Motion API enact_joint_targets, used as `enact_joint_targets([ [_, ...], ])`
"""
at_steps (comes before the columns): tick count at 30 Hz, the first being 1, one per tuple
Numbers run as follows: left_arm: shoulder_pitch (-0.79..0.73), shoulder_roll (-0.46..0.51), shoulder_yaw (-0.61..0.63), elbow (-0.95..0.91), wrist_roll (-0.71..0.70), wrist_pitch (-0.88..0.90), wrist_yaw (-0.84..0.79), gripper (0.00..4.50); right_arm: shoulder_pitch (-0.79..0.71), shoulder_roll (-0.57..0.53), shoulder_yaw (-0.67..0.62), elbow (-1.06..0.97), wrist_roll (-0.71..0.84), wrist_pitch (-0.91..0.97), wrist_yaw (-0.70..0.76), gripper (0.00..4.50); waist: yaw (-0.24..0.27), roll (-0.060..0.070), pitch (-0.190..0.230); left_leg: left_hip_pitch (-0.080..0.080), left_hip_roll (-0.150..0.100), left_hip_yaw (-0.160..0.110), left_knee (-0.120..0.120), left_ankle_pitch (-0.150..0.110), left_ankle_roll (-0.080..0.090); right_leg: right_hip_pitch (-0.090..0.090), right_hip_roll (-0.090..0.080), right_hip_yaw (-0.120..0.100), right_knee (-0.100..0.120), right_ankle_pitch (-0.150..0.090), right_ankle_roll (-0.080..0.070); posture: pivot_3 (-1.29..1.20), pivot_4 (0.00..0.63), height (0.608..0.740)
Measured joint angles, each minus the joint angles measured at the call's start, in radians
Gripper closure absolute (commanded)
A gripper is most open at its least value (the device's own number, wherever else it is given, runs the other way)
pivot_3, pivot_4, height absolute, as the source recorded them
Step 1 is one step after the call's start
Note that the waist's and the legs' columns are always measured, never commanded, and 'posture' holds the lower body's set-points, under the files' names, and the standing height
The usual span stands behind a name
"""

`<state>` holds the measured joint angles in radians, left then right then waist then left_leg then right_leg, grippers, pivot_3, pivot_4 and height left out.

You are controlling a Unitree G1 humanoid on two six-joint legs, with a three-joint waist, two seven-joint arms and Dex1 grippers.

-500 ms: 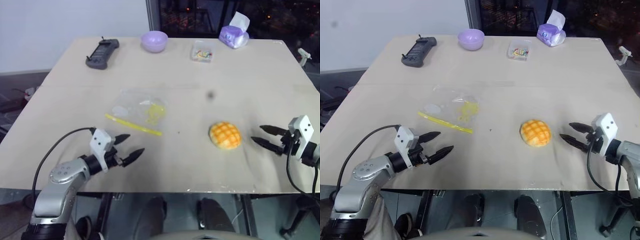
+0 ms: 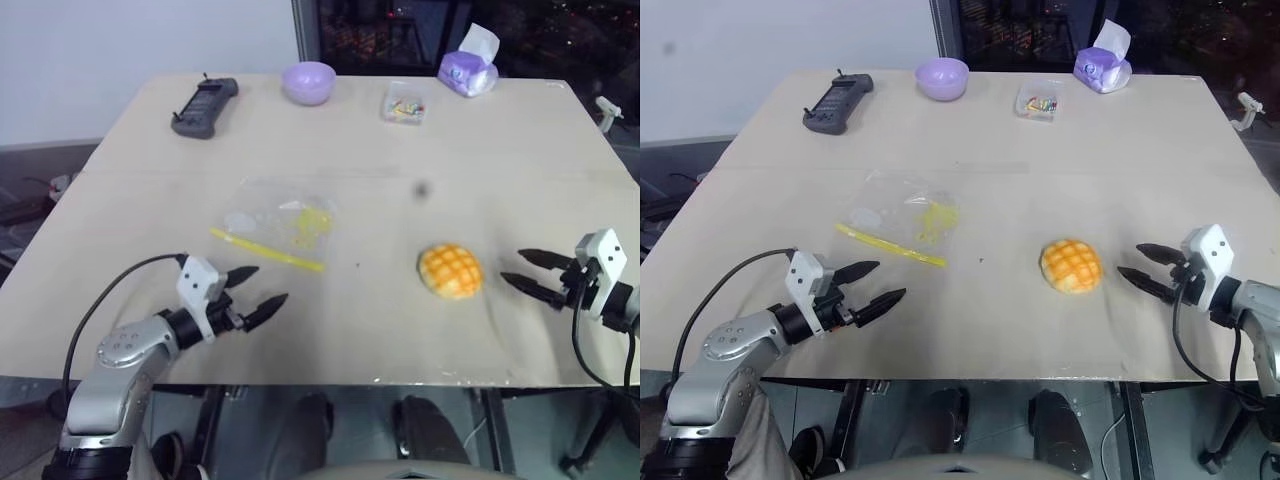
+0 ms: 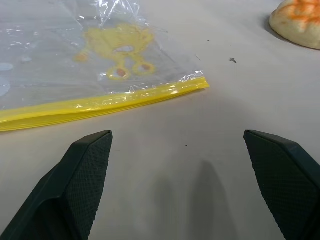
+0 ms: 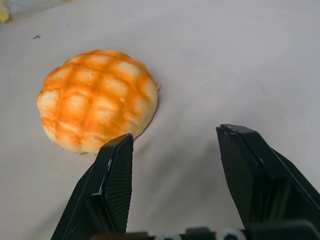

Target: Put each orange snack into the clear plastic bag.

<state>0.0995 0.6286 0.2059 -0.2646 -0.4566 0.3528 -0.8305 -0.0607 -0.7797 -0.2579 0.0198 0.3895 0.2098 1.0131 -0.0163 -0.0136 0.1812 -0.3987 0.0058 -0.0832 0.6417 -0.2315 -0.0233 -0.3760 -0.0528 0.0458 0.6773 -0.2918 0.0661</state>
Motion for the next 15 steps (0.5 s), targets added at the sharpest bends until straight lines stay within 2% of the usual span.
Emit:
enact_joint_targets([
  [15, -0.013, 0.002, 0.000, 0.000, 0.001, 0.000, 0.002, 0.03, -0.001, 0.000, 0.000, -0.064, 0.024, 0.030, -0.003, 1.63, 0.000, 0.000, 0.000, 0.000, 0.000, 0.000, 0.000, 0.000, 0.000, 0.000, 0.000, 0.000, 0.000, 0.000, 0.000, 0.00, 0.150, 0.740],
])
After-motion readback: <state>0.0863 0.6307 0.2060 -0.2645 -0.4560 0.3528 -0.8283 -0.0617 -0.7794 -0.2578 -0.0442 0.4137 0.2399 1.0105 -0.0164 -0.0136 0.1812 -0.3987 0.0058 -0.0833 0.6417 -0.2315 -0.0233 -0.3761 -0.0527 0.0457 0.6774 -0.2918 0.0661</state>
